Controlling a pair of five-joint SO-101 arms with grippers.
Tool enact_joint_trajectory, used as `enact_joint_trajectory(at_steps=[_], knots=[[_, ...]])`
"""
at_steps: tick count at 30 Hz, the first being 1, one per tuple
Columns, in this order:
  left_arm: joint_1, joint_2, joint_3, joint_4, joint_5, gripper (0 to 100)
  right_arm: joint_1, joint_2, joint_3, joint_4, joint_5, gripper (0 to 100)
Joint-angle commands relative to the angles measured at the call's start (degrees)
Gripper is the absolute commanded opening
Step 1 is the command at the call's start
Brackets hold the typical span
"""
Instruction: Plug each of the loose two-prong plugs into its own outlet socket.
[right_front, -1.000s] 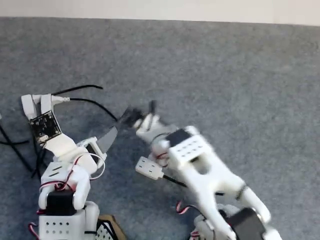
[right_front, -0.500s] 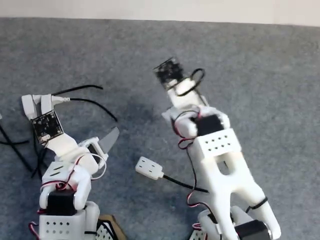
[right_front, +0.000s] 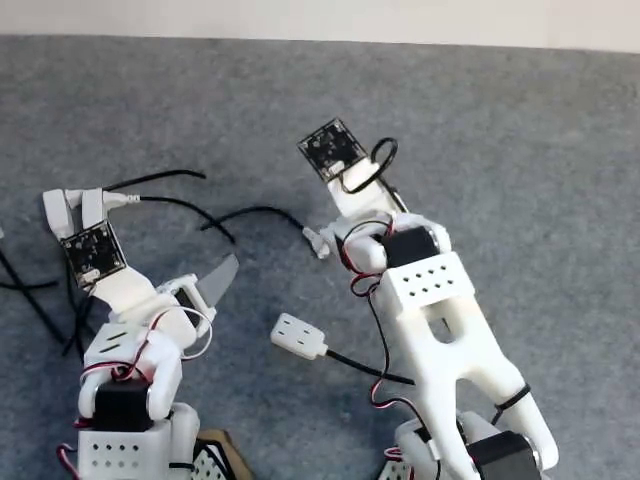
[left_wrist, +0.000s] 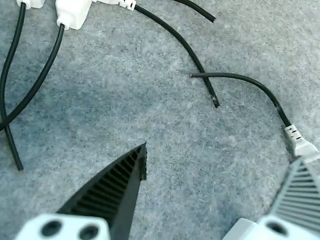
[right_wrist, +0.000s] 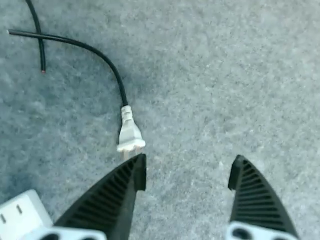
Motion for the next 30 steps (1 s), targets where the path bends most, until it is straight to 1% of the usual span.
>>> enact_joint_trajectory(at_steps=[1, 5, 7, 12, 18, 20, 21, 26, 30], knots=[[0.6, -0.4, -1.4, -0.9, 0.1, 41, -0.1, 2.5, -1.1, -2.8, -5.3, 25.2], [0.6, -0.3, -1.4, -0.9, 0.1, 41, -0.7, 10.9, -4.4, -3.1, -16.6, 25.2], [0.6, -0.3, -1.4, -0.9, 0.1, 41, -2.3, 15.9, -7.5, -3.1, -22.2, 25.2], [0.7, -0.2, -1.3, -0.9, 0.1, 41, -4.4, 28.4, -16.1, -2.8, -40.5, 25.2], [0.7, -0.6, -0.7, -1.2, 0.1, 41, -5.2, 38.8, -24.9, -2.8, -55.2, 25.2], [0.7, -0.7, -0.4, -1.3, 0.0, 41, -5.4, 40.4, -25.5, -2.8, -56.3, 23.4], [0.7, -0.7, -0.4, -1.3, 0.0, 41, -5.7, 40.8, -25.5, -2.8, -56.3, 20.6], [0.7, -0.7, -0.4, -1.3, -0.1, 41, -5.7, 41.0, -25.6, 0.2, -56.6, 0.4], [0.7, -0.7, -0.4, -1.3, -0.1, 41, -5.6, 40.9, -26.0, 4.2, -56.3, 0.4]])
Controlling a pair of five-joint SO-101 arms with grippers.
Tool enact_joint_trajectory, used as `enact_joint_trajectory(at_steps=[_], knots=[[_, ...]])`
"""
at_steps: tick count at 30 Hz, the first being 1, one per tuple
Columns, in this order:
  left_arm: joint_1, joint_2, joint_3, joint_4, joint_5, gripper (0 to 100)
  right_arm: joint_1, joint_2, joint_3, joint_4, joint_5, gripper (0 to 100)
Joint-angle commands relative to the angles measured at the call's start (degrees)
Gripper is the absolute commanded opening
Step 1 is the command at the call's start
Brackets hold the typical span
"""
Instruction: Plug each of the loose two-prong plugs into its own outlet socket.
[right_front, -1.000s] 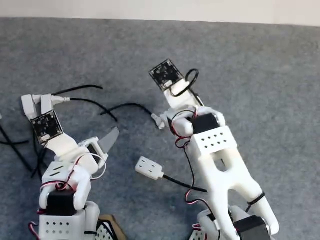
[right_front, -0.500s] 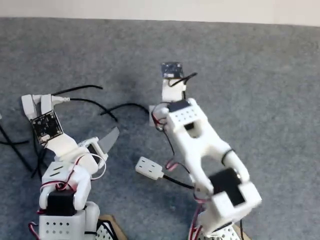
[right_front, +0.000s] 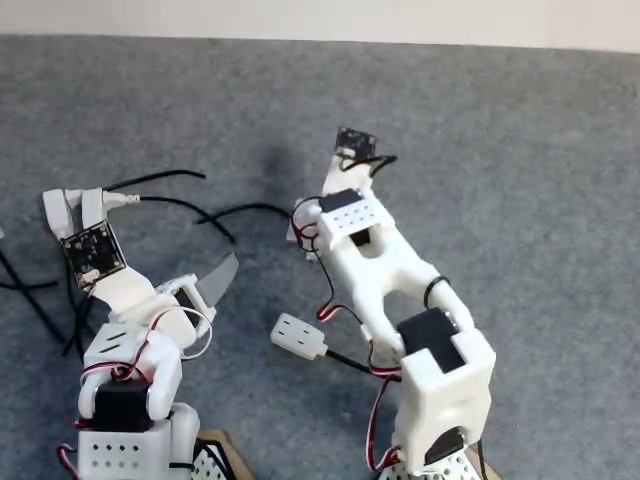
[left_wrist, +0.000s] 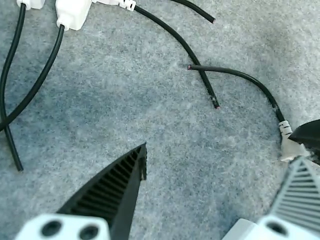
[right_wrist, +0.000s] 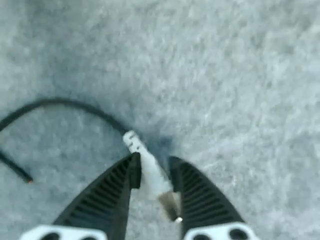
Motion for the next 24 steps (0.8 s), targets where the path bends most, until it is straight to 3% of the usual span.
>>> enact_joint_trajectory(at_steps=[1, 8, 13, 16, 22, 24], knots=[[0.7, -0.4, -0.4, -1.3, -0.1, 41, 0.0, -0.9, -2.6, 2.8, -0.4, 0.4], [0.7, -0.4, -0.4, -1.3, -0.1, 41, 7.4, -0.9, -9.8, 13.6, 1.1, 0.4], [0.7, -0.4, -0.4, -1.3, -0.1, 41, 2.1, -0.6, -13.7, 17.1, 10.4, 0.4], [0.7, -0.4, -0.4, -1.3, -0.1, 41, 0.0, -0.6, -13.6, 20.9, 11.5, 0.4], [0.7, -0.4, -0.4, -1.2, -0.1, 41, 1.5, -0.4, -13.7, 16.0, 13.0, 0.4], [0.7, -0.4, -0.4, -1.2, -0.1, 41, 2.6, -0.4, -13.9, 15.4, 20.9, 1.0]])
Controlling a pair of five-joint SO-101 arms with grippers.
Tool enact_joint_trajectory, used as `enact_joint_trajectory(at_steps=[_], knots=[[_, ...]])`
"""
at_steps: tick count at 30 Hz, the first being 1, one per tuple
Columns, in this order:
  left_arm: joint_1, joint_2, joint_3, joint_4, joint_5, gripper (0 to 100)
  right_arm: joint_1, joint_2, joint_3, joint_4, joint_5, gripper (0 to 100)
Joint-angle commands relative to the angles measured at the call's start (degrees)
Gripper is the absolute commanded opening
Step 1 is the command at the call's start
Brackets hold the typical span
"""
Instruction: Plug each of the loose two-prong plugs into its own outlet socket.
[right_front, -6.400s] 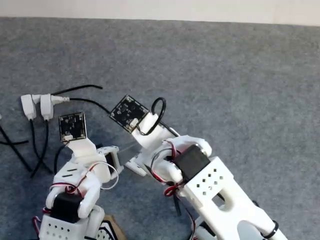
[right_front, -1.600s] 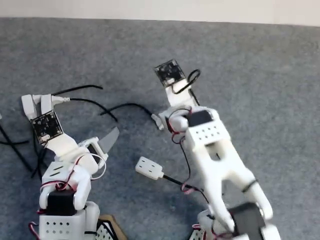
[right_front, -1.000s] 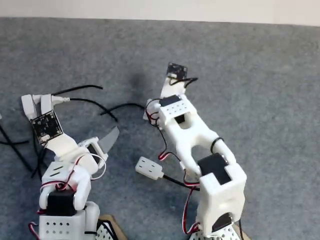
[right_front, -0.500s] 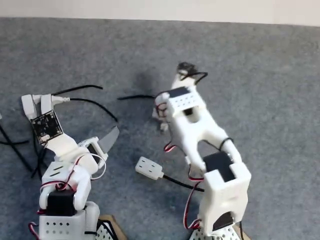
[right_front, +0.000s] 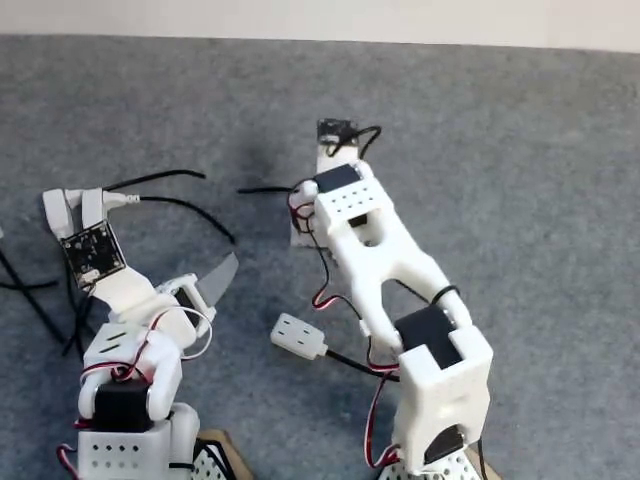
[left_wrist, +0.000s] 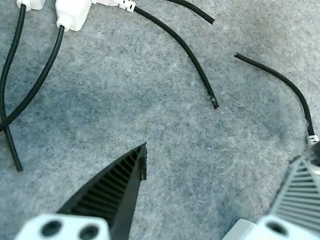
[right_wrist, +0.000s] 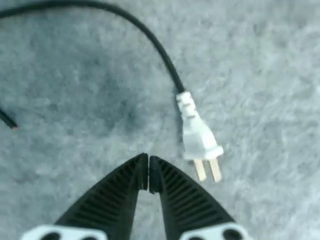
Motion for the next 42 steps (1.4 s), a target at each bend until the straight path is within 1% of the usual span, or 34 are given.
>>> enact_joint_trajectory(at_steps=[1, 2, 3, 6, 8, 11, 15, 21, 24, 25, 26, 28, 29, 31, 33, 38, 42], knots=[[0.7, -0.4, -0.3, -1.1, -0.1, 41, 2.4, -0.6, -3.4, -1.7, 12.6, 2.7], [0.7, -0.4, -0.3, -1.1, -0.1, 41, 2.9, -0.6, -3.4, -1.7, 16.2, 5.5], [0.7, -0.4, -0.3, -1.1, -0.1, 41, 3.6, -0.6, -3.2, -1.5, 17.6, 9.1], [0.7, -0.4, -0.3, -1.1, -0.1, 41, 4.7, -0.6, -3.4, 0.5, 18.0, 19.8], [0.7, -0.4, -0.3, -1.1, -0.1, 41, 4.9, -0.6, -3.4, 0.3, 19.1, 23.7], [0.7, -0.4, -0.3, -1.1, -0.1, 41, 4.1, -0.5, -3.2, -0.7, 23.8, 23.9], [0.7, -0.4, -0.3, -1.1, -0.1, 41, 2.8, 0.0, -2.4, -3.6, 24.1, 23.9], [0.7, -0.4, -0.3, -1.0, -0.1, 41, 1.7, 7.3, -1.5, -3.7, 24.1, 23.9], [0.7, -0.4, -0.3, -1.0, -0.1, 41, 2.1, 9.5, -1.5, -3.4, 24.3, 23.5], [0.7, -0.4, -0.2, -1.1, -0.1, 41, 2.6, 9.4, -1.5, -3.3, 24.3, 21.7], [0.7, -0.4, -0.2, -1.1, -0.1, 41, 3.2, 8.7, -1.5, -2.9, 24.3, 17.8], [0.7, -0.4, -0.2, -1.1, -0.1, 41, 5.0, 6.3, -2.6, -1.3, 24.4, 4.8], [0.7, -0.4, -0.2, -1.1, -0.1, 41, 6.0, 4.6, -3.3, -0.4, 24.4, 0.0], [0.8, -0.4, -0.2, -1.1, -0.1, 41, 8.7, 0.8, -4.4, 2.6, 24.4, 2.5], [0.8, -0.4, -0.2, -1.1, -0.1, 41, 11.1, -3.3, -5.1, 6.1, 25.6, 0.5], [0.8, -0.4, -0.2, -1.1, -0.1, 41, 15.2, -12.4, -5.7, 16.6, 38.4, 0.5], [1.7, -0.4, -0.2, -0.9, 0.0, 41, 17.5, -15.0, -5.8, 28.3, 48.0, 0.5]])
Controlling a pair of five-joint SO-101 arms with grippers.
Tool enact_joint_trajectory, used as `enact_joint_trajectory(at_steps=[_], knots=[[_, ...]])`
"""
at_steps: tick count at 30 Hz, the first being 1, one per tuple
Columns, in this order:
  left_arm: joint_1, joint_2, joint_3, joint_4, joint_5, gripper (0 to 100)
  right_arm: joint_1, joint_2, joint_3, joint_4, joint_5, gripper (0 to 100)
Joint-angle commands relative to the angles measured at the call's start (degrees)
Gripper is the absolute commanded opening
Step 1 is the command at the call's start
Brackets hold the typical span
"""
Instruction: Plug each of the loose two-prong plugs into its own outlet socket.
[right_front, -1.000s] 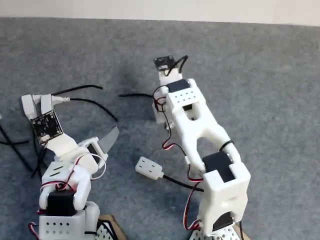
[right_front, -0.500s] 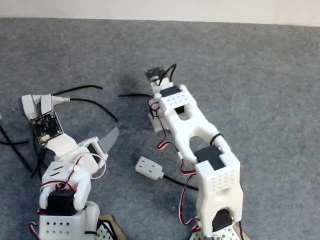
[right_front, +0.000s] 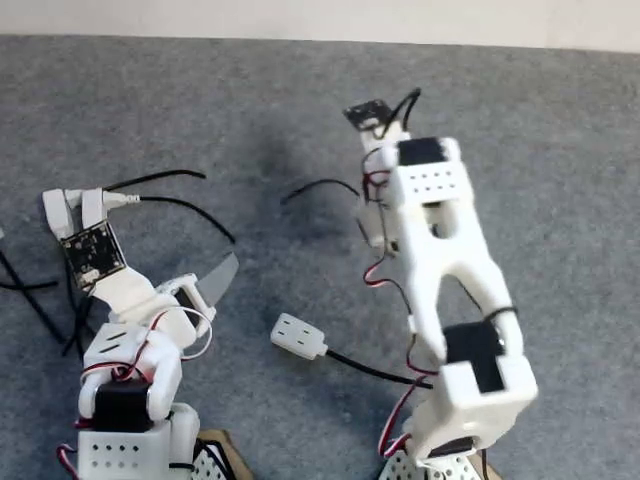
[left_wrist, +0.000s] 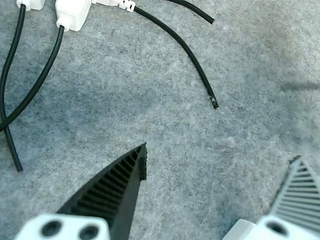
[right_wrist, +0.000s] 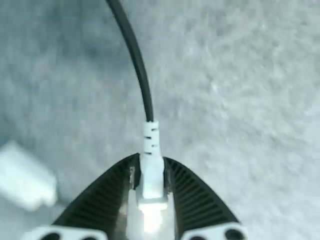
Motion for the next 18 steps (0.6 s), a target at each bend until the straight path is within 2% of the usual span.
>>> enact_joint_trajectory(at_steps=[1, 4, 14, 18], knots=[[2.2, -0.4, -0.2, -0.8, 0.0, 41, 2.7, -4.4, -2.7, 9.8, 7.2, 0.5], [3.2, 0.0, -0.2, -0.7, 0.0, 41, 5.5, -4.1, -1.5, 10.3, 7.5, 0.5], [3.2, 0.0, -0.1, -0.7, 0.0, 41, 5.9, -4.2, 17.6, -4.9, 8.7, 0.7], [3.2, 0.1, -0.1, -0.7, 0.0, 41, 7.9, -4.0, 18.8, -9.1, 13.1, 1.1]])
